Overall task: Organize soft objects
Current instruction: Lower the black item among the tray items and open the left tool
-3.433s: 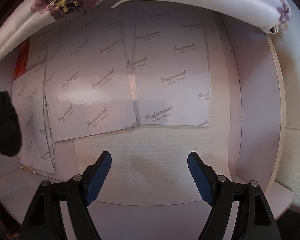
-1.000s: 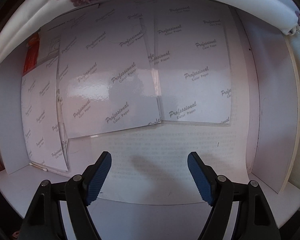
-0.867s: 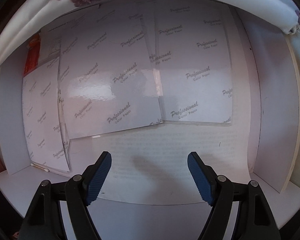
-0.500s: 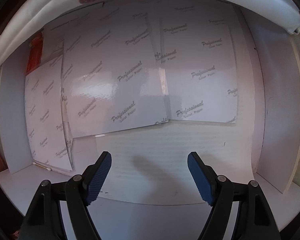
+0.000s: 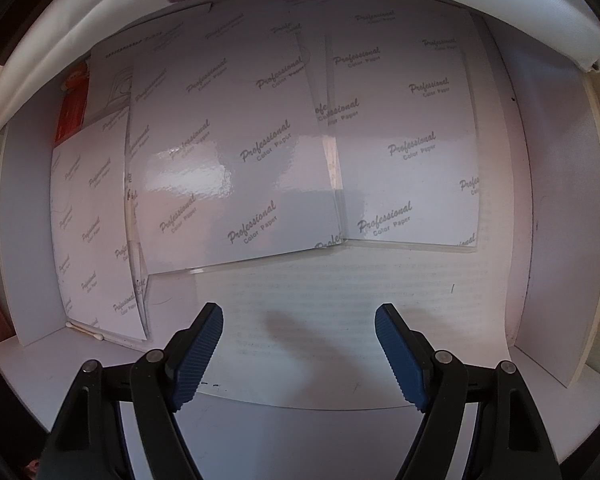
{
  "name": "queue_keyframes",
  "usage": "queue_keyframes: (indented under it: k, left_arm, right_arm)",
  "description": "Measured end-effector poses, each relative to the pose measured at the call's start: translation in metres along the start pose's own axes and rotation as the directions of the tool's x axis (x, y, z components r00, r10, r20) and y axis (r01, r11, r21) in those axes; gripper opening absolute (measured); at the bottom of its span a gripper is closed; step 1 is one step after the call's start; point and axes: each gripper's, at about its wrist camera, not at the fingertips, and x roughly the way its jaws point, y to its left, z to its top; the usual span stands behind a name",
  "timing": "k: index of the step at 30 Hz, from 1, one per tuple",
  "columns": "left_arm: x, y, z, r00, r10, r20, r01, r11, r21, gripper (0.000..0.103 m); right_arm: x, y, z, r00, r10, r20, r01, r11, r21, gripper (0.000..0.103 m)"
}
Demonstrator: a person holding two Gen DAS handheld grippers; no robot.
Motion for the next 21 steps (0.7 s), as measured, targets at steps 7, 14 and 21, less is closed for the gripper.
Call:
queue_keyframes:
  k: [7,14,21]
  left_arm:
    - [-0.002,0.002,0.007,0.997,0.079,0.014,-0.079,0.997,0.002,0.061]
    - [0.031,0.006,0.007,0.992,0.118,-0.036,-0.119,0.993,-0.002,0.063]
    - [0.028,0.009,0.004,0.996,0.09,-0.025,-0.091,0.996,-0.01,0.063]
  right_arm:
    - [0.0,0.002,-0.001,1.0,0.001,0.0,-0.001,1.0,-0.016,0.079]
    - [0.0,0.004,-0.002,1.0,0.004,-0.002,-0.004,1.0,-0.017,0.079]
    - [0.001,0.008,-0.002,1.0,-0.001,0.0,0.001,1.0,-0.026,0.08]
